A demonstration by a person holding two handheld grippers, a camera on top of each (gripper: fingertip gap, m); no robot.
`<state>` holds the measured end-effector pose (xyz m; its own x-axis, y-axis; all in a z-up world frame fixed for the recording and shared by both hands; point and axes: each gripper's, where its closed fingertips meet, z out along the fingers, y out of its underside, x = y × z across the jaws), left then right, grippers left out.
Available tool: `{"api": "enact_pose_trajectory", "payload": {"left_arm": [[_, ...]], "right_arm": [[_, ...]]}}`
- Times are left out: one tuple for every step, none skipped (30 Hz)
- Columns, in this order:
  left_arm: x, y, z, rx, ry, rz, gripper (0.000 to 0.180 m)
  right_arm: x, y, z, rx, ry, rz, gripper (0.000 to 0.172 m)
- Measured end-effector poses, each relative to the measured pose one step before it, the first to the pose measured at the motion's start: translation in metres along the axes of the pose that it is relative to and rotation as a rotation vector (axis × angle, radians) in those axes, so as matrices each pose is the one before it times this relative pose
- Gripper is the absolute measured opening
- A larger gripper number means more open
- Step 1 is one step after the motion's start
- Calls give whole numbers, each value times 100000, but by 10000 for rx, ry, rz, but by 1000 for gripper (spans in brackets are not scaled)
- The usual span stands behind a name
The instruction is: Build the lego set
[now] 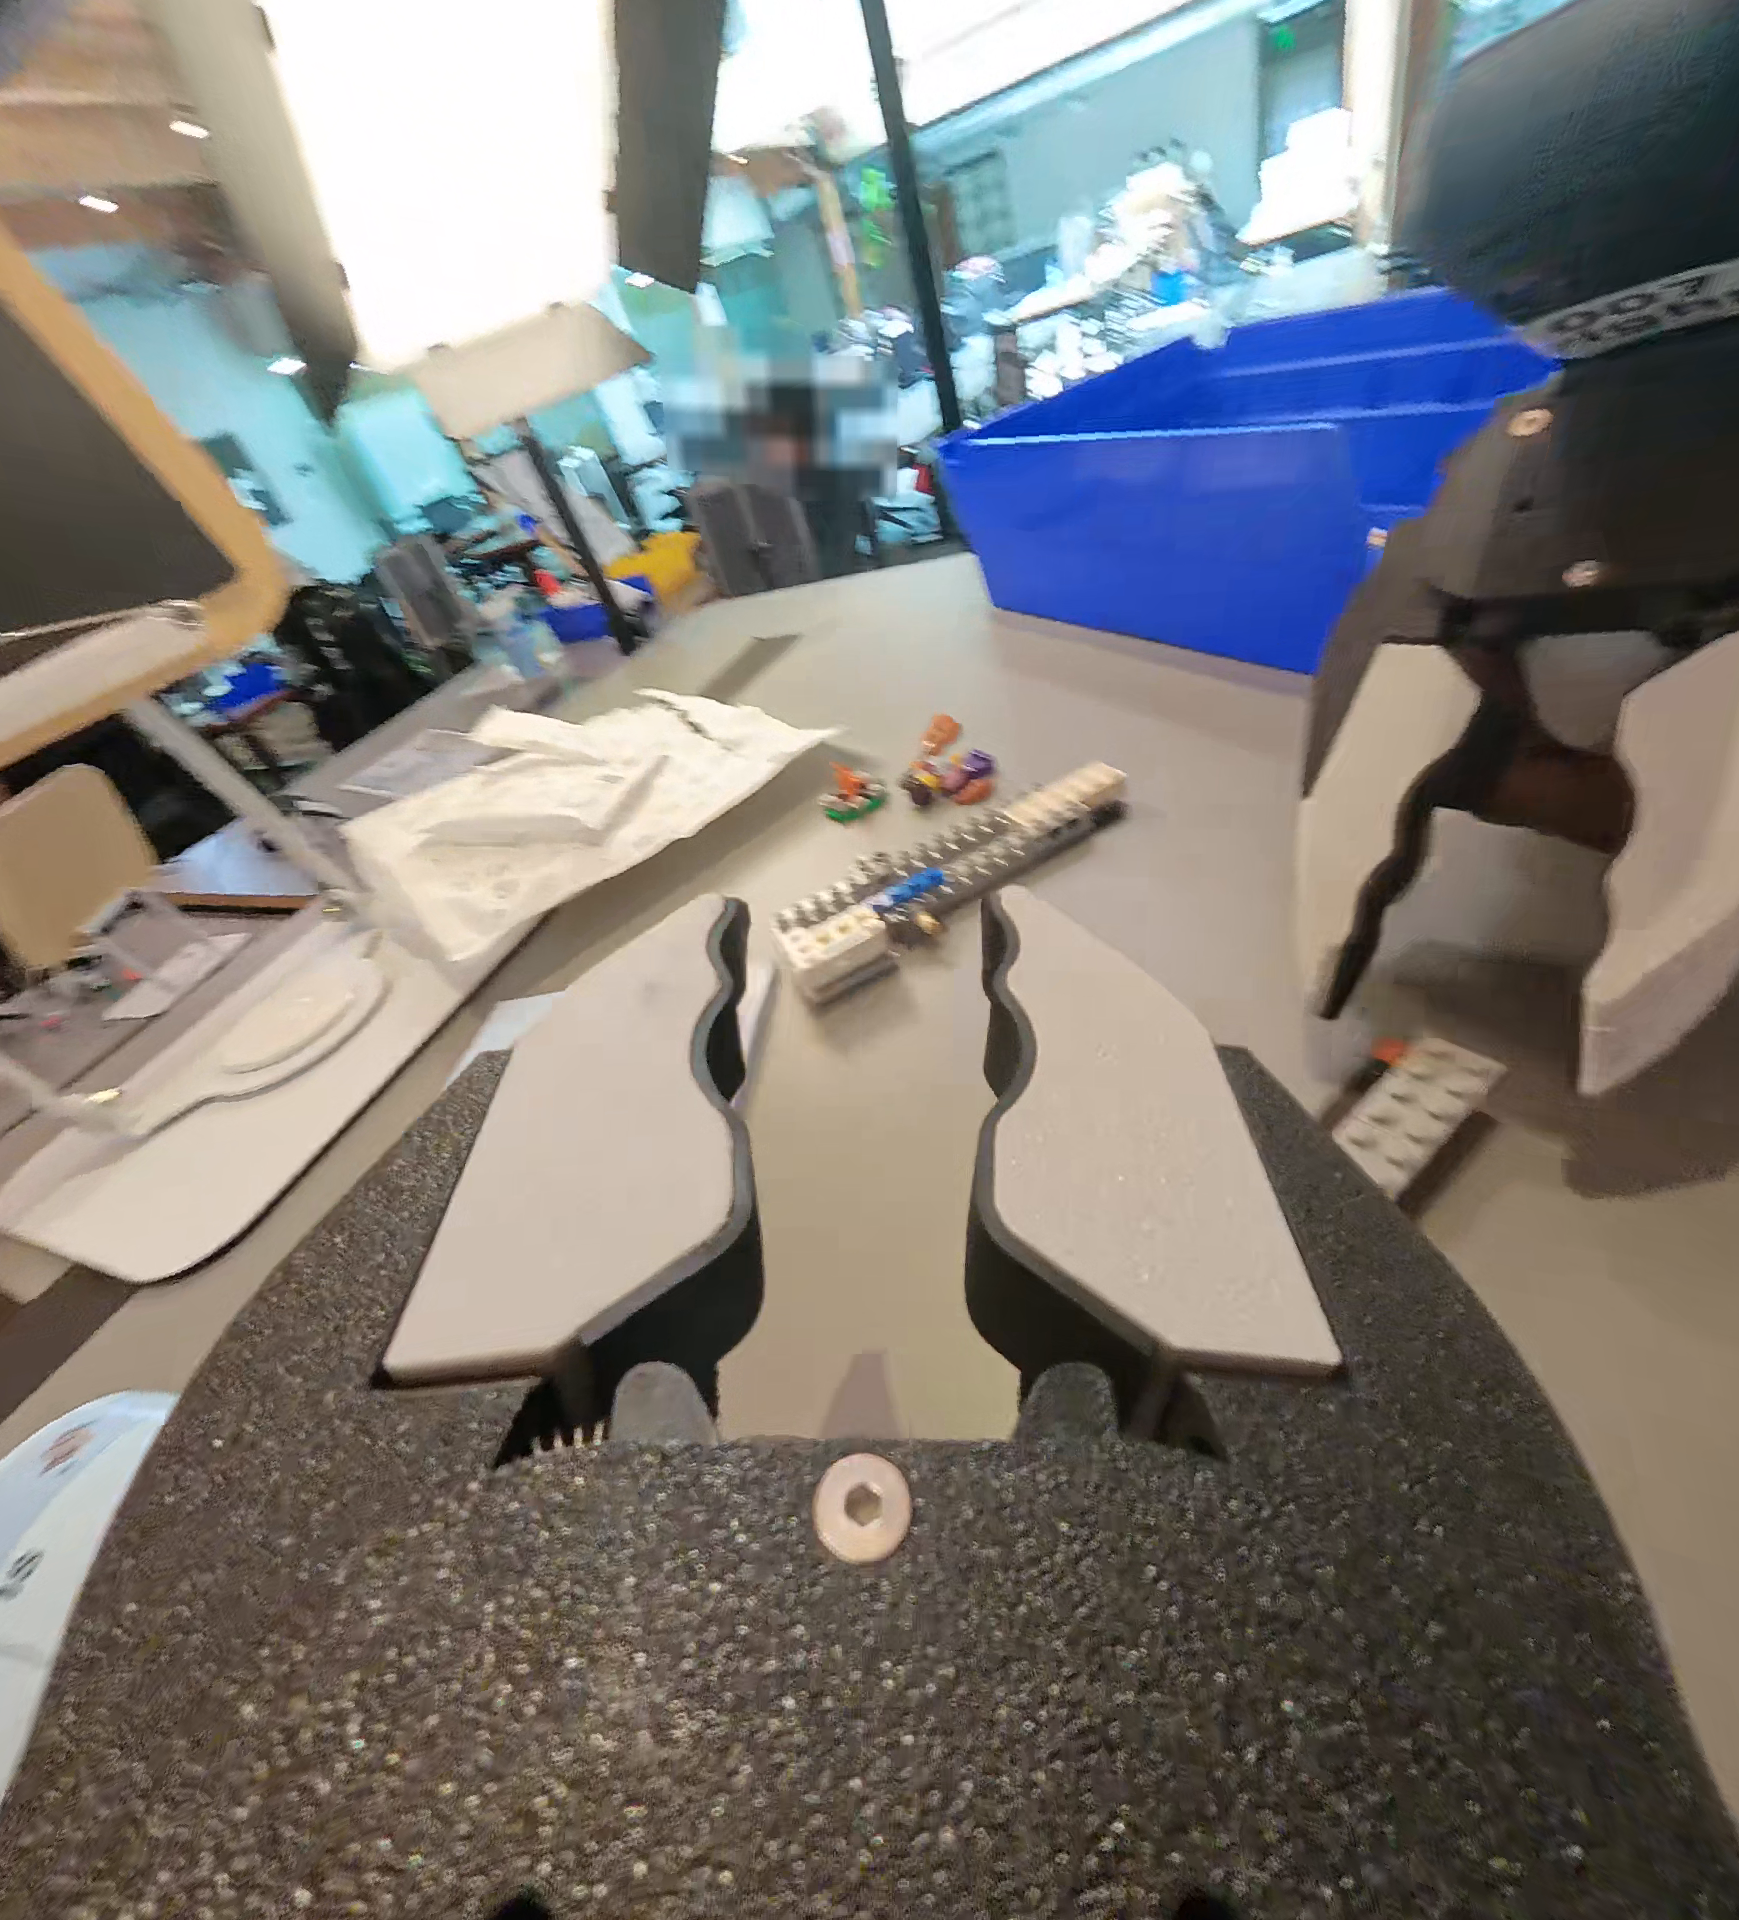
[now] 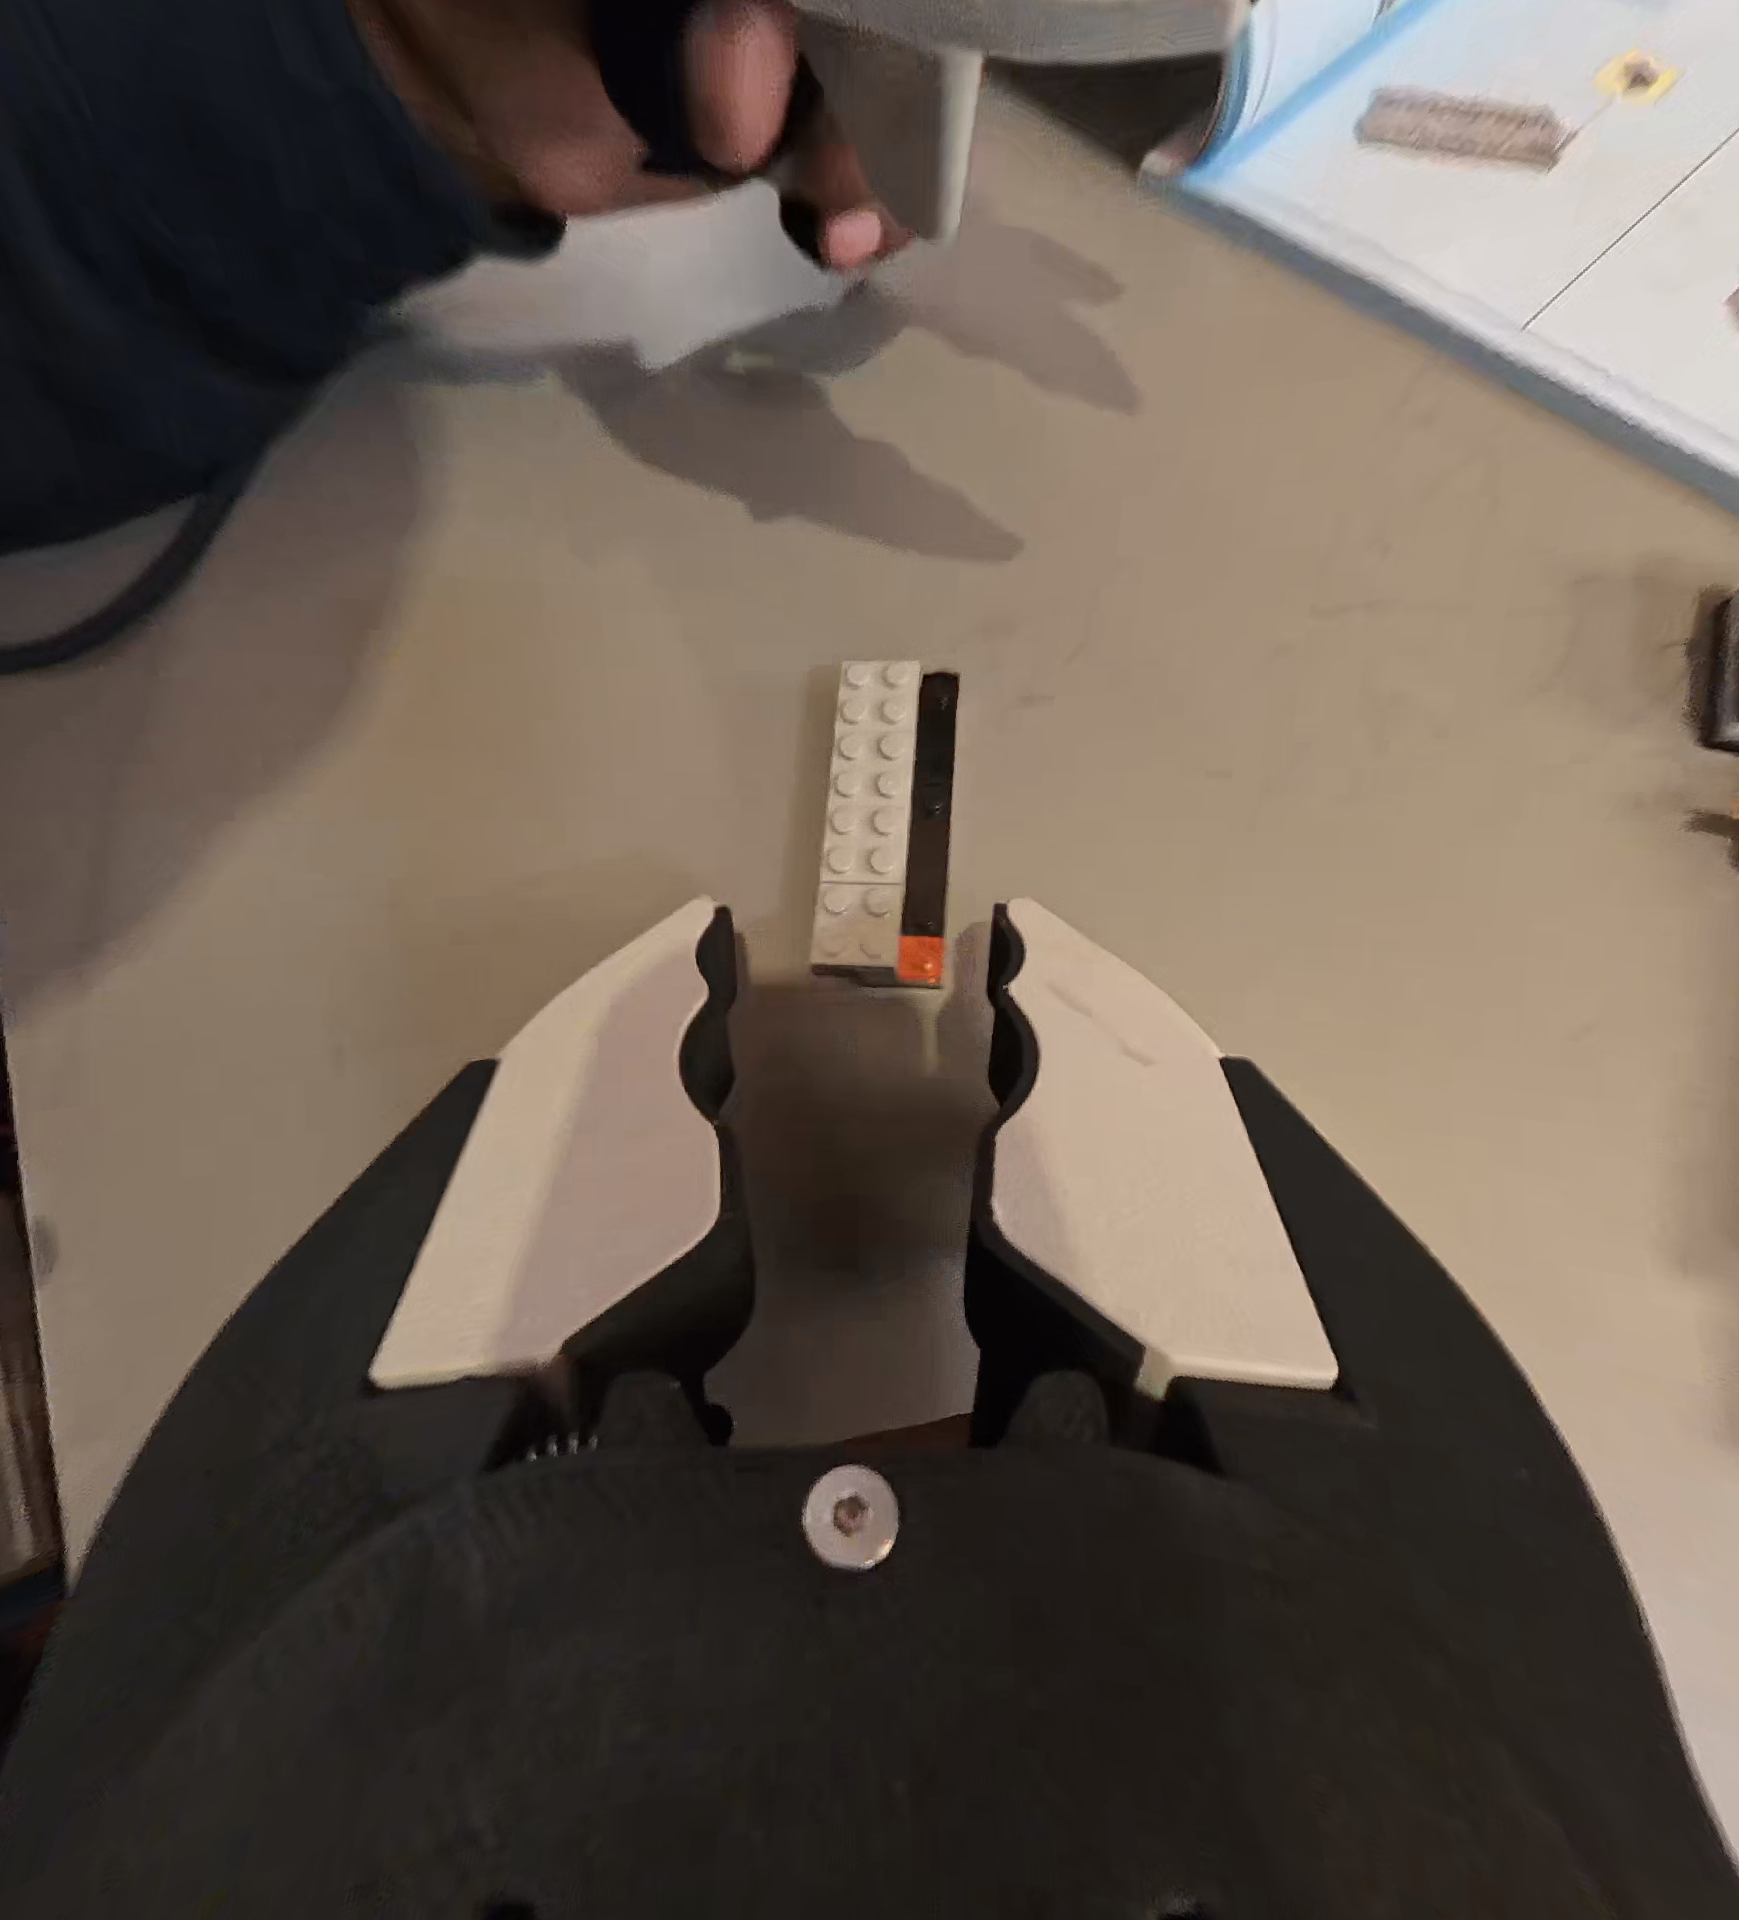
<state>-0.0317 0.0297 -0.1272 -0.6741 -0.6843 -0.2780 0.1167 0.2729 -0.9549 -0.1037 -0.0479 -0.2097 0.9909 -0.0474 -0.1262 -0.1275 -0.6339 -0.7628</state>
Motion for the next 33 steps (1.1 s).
{"api": "enact_pose_trajectory", "payload": {"left_arm": [[-522,-106,-6,101,-379,4,44],[-465,-74,17,74,-365,-8,43],[-436,-24,33,46,-331,-60,43],[-297,-9,53,44,-235,-93,43],[-226,-1,59,29,-186,-105,43],[-347,156,87,-59,-268,-104,42],[-360,291,105,-162,-276,-77,42],[-238,375,119,-198,-182,-32,42],[-274,426,112,-244,-209,36,42],[-384,331,56,-256,-264,110,42],[-321,239,-5,-147,-229,143,42],[-267,199,-9,-116,-175,124,41],[-228,341,36,-234,-133,73,41],[-192,428,77,-302,-108,49,41],[-147,285,78,-208,-91,40,42],[-67,112,64,-78,-47,10,41],[-105,47,58,-45,-81,-24,42],[-124,58,88,-54,-87,-28,42],[-113,50,104,-53,-101,-16,42],[-128,-11,134,-23,-151,-5,42],[-59,-51,183,-17,-131,-6,41],[90,-43,276,-52,-46,-39,41],[162,-80,339,-53,-26,-87,41],[151,-146,332,-7,-66,-81,41],[237,-173,311,19,-29,-31,41],[221,-126,300,-4,-41,39,41],[171,-29,307,-52,-62,104,41],[114,50,297,-99,-71,140,41],[63,85,274,-111,-80,139,41],[10,110,226,-118,-93,97,41],[-43,136,200,-138,-110,55,41],[-87,171,142,-152,-113,35,41],[-73,112,88,-97,-85,15,41]], "right_arm": [[522,-496,-495,339,49,-76,48],[703,-628,-427,379,111,-63,48],[862,-789,-293,422,164,-30,48],[972,-962,-90,484,185,0,47],[1046,-1051,175,502,212,56,46],[1123,-991,483,394,260,144,45],[1039,-852,787,226,229,167,43],[845,-693,1016,98,168,116,43],[758,-444,1123,-57,196,56,43],[669,-184,1124,-196,215,-37,42],[496,-46,1033,-215,170,-132,42],[455,115,861,-235,199,-116,42],[378,184,703,-230,158,-61,41],[173,62,523,-59,26,-61,41],[157,-21,334,25,20,-14,41],[193,-75,117,19,42,40,39],[247,-170,-64,123,82,67,39],[341,-179,-162,164,140,153,37],[449,-76,-183,117,188,219,35],[523,114,-159,-21,262,173,33],[512,548,-93,-311,303,20,31],[518,887,-58,-525,366,-169,29],[634,792,-97,-431,468,-250,29],[641,505,-142,-222,455,-194,29],[526,357,-114,-140,306,-66,28],[395,334,-39,-154,146,63,26],[383,273,1,-140,89,123,25],[471,244,25,-122,123,105,25],[548,311,54,-166,168,43,24],[557,249,55,-127,190,-8,25],[625,156,1,-47,233,1,23],[736,201,4,-65,298,-4,23],[863,245,13,-80,346,-44,23]]}}
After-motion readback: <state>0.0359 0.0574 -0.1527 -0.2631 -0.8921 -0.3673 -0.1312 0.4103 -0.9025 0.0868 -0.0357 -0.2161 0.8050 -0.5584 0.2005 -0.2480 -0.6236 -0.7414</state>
